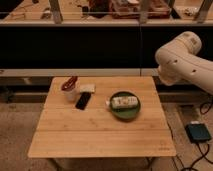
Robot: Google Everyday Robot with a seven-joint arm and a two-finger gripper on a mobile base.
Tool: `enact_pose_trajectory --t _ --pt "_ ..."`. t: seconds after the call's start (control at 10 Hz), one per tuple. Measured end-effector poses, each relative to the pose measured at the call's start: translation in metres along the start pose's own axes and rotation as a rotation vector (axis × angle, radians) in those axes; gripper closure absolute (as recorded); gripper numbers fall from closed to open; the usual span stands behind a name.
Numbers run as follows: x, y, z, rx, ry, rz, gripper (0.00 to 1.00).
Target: Stand the bottle upright
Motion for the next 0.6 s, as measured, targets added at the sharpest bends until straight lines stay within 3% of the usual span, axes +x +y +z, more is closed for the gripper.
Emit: enact_pose_trajectory --t 0.2,0.4,0.6 --pt "0.001 -0.013 0.002 -0.049 0.050 -0.024 0.81" --pt "0.003 -0.038 0.000 -0.073 0.161 -0.087 0.80" --pt "0.004 -0.048 0.002 -0.066 0.211 -0.098 0.67"
